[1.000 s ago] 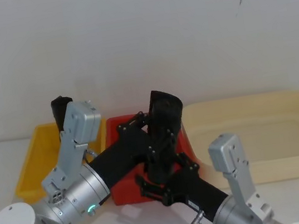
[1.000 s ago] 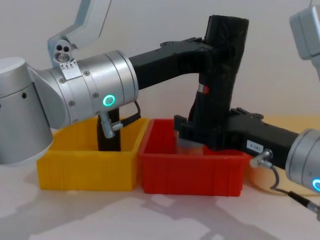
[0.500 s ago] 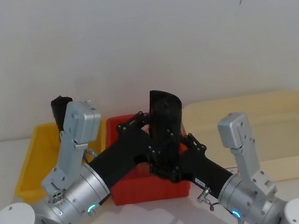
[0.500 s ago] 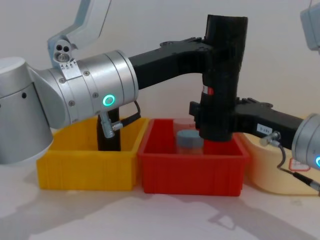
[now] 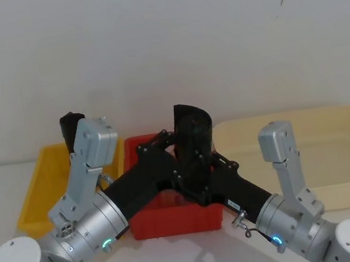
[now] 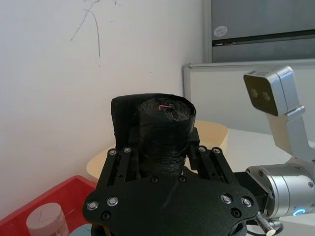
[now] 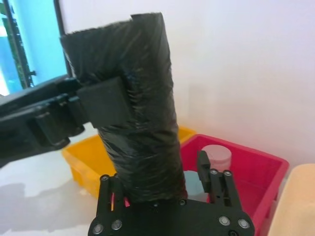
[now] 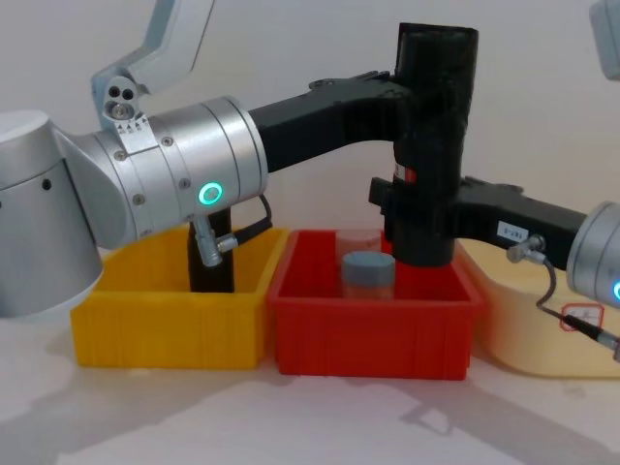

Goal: Pick up the garbage bag with the one hand and transfer it to the other hand.

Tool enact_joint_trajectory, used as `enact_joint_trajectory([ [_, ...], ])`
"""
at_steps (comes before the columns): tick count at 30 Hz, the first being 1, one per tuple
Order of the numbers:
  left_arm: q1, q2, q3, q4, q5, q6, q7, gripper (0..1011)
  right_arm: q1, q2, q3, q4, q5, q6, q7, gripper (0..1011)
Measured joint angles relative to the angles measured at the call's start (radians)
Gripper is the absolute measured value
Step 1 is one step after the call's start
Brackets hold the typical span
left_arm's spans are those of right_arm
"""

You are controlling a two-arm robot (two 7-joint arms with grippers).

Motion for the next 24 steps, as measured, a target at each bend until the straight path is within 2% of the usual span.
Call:
enact_joint_trajectory([
  [9, 0.0, 0.0, 0.0, 0.0, 0.0, 0.0, 0.0, 524, 0.006, 0.011, -0.007, -0.009, 0.029, 0.004, 0.036, 529],
  [13, 0.0, -0.001, 0.0, 0.0, -0.001, 0.0, 0.0, 523, 0.006, 0.018, -0.009, -0.016, 0.037, 0.008, 0.042, 490],
  [22, 0.0, -0.001, 0.0, 0.0, -0.001, 0.0, 0.0, 524, 0.0, 0.031, -0.012, -0.039, 0.05, 0.011, 0.047, 490],
  [24, 0.0, 0.0, 0.0, 0.0, 0.0, 0.001, -0.001, 586, -0.001, 0.033, -0.013, -0.044, 0.051, 0.011, 0.046, 489],
])
